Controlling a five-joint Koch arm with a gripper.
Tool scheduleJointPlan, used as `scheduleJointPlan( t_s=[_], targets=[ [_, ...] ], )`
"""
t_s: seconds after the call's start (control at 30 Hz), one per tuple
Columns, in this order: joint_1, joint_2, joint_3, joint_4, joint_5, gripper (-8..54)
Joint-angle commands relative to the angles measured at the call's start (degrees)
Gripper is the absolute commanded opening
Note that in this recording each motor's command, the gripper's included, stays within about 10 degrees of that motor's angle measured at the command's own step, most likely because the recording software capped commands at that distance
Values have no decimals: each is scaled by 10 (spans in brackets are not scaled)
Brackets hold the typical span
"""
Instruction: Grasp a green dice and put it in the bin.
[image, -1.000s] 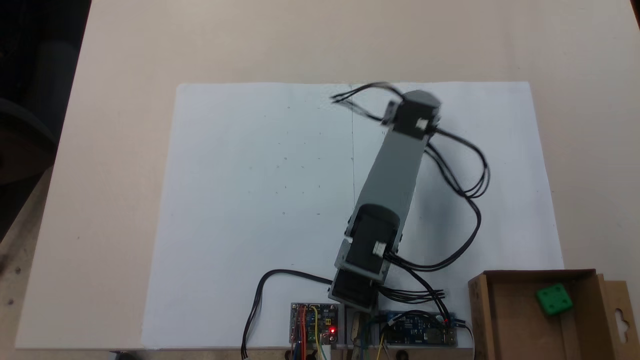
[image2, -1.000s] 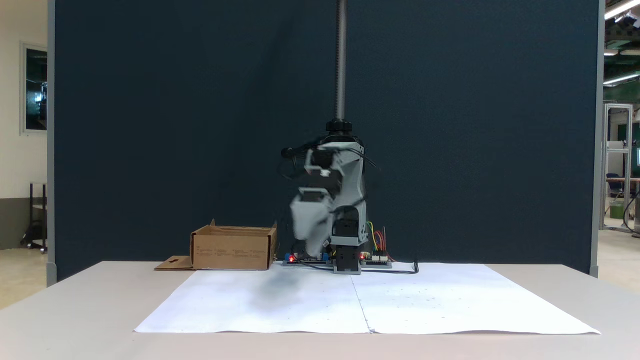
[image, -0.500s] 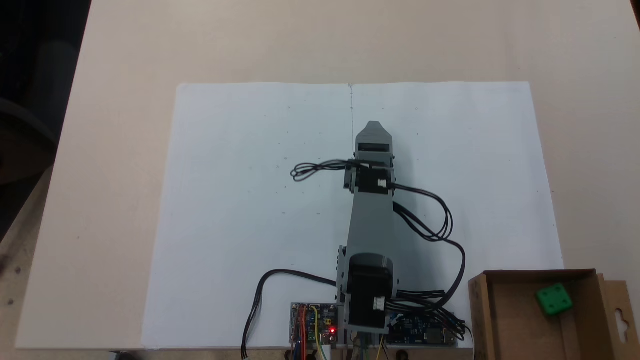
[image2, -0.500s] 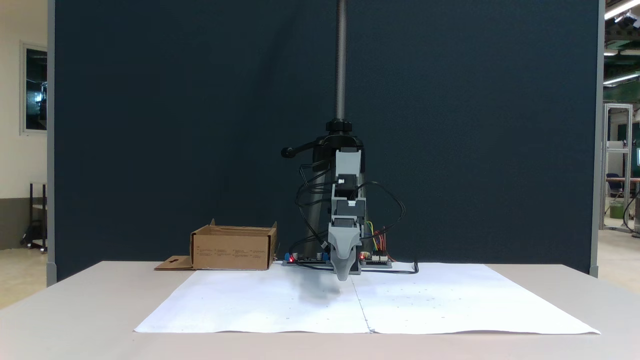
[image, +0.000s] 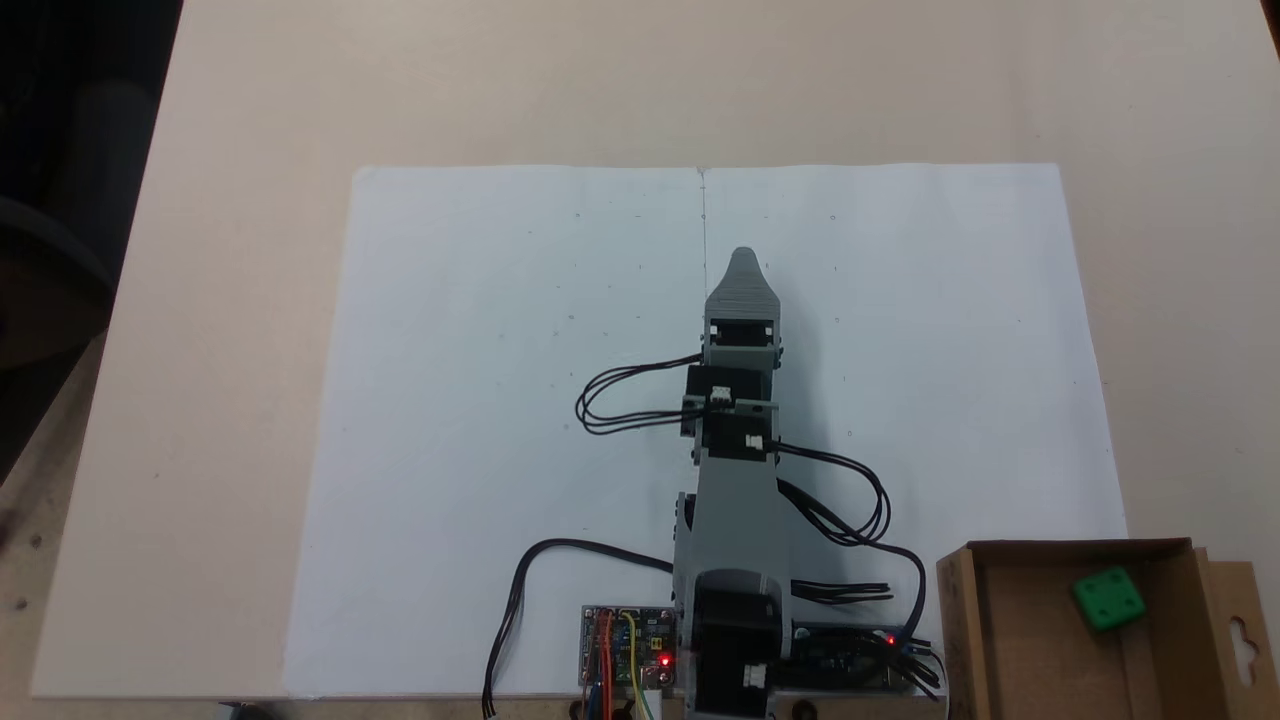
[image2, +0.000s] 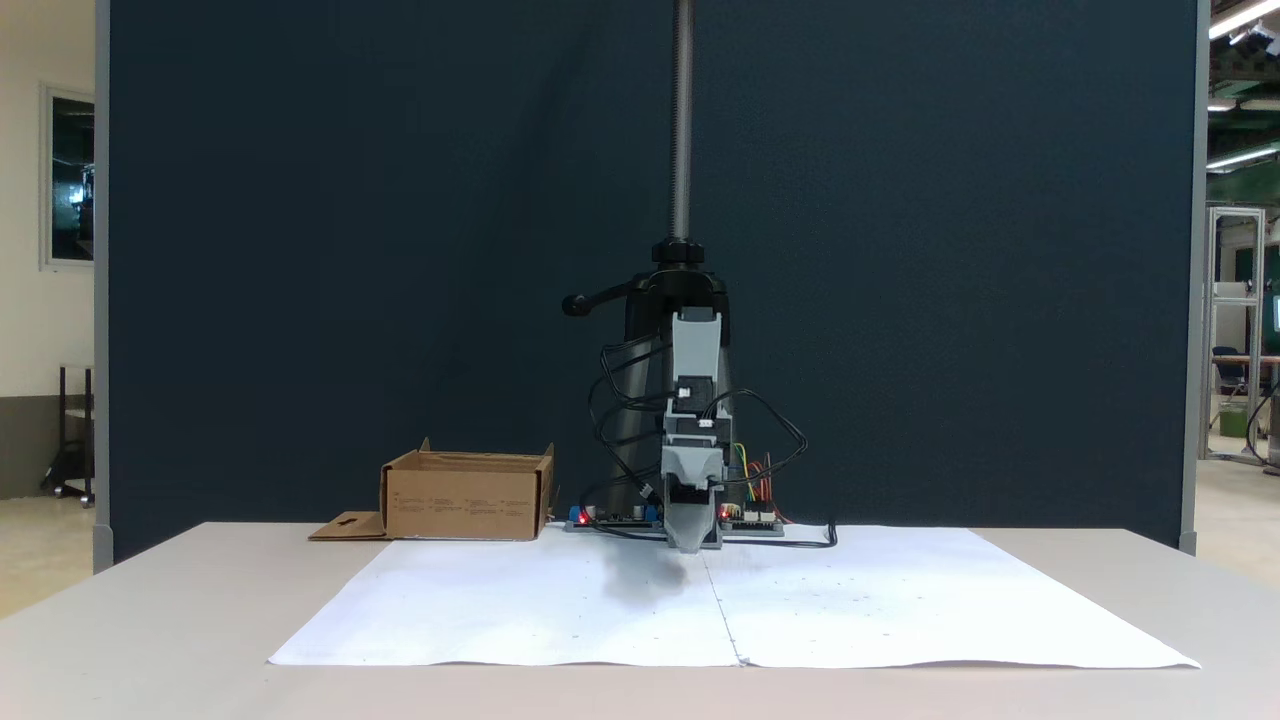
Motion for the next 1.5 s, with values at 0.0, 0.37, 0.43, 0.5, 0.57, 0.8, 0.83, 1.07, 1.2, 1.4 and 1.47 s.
scheduleJointPlan(
  t_s=[0.0,0.37,0.43,0.5,0.57,0.8,0.83,1.07,1.2,1.4,1.47],
  targets=[
    [-2,20,11,-96,1,437],
    [-47,66,113,-302,-3,439],
    [-47,78,126,-329,-3,439],
    [-47,82,134,-356,-4,444],
    [-46,83,134,-379,-4,446],
    [-34,83,134,-417,-1,445],
    [-34,83,134,-417,-2,445],
    [-34,83,134,-417,-2,443],
    [-33,83,134,-417,-2,443],
    [-28,83,134,-417,-2,455],
    [-29,83,134,-417,-1,466]
  ],
)
